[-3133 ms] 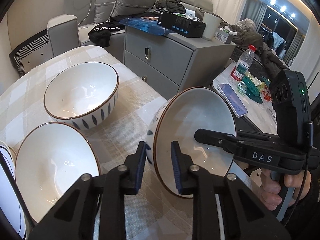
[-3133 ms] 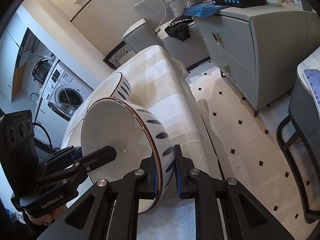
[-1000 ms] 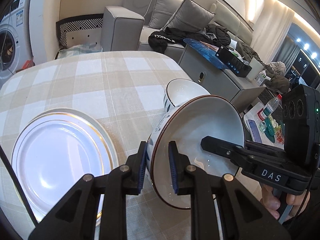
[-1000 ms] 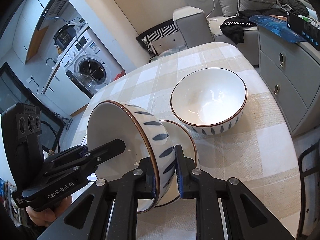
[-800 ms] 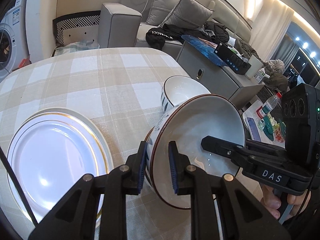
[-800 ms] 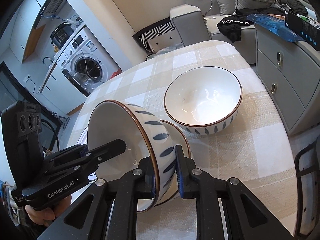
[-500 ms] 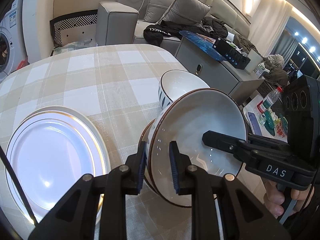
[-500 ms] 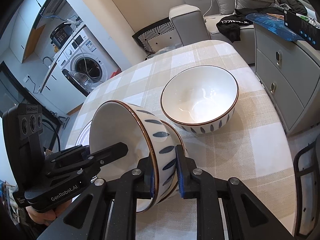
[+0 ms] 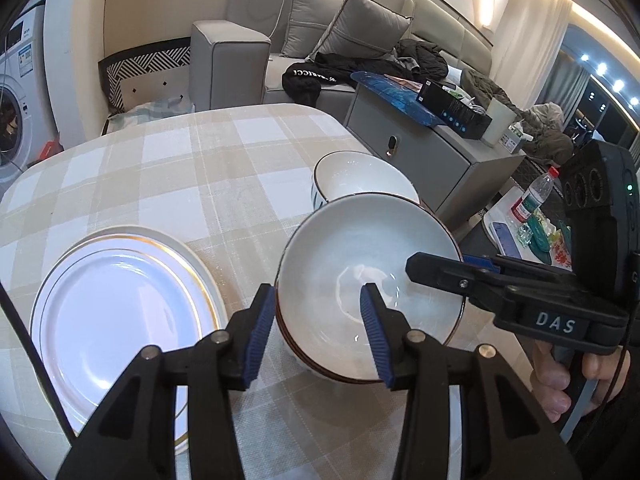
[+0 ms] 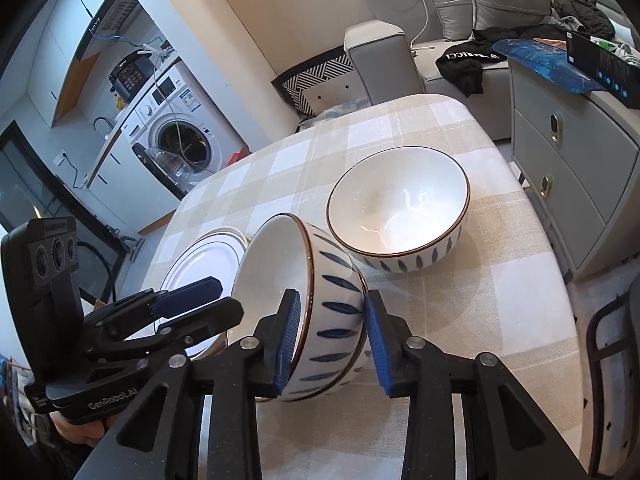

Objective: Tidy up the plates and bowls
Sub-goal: 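Open the right gripper to release the bowl inside the other bowl, then move the right gripper to the remaining striped bowl's rim and close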

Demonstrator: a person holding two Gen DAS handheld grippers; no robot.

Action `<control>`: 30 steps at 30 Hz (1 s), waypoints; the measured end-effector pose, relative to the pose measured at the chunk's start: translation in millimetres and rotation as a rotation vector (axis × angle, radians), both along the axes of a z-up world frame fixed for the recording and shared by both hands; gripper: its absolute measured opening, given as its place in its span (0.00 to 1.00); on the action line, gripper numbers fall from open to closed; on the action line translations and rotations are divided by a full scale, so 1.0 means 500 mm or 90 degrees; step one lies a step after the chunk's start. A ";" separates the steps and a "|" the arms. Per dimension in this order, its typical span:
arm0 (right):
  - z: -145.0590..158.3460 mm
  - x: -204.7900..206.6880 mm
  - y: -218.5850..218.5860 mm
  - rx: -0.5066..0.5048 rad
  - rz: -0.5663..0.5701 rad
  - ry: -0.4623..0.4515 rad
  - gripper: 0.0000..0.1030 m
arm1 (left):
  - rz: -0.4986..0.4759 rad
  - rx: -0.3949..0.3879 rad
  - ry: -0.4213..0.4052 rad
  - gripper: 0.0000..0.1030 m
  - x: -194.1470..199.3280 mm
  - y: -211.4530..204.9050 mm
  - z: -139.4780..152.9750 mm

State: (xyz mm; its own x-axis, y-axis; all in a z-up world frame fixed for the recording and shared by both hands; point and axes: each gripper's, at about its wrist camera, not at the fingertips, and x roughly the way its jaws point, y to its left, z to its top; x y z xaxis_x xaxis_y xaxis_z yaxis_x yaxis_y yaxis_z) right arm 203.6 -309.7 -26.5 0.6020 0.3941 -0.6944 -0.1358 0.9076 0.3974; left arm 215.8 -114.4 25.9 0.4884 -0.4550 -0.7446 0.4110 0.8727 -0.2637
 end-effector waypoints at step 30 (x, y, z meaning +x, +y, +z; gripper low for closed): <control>0.164 -0.072 -0.082 -0.013 -0.032 -0.138 0.92 | 0.039 0.026 -0.151 1.00 -0.009 0.032 0.136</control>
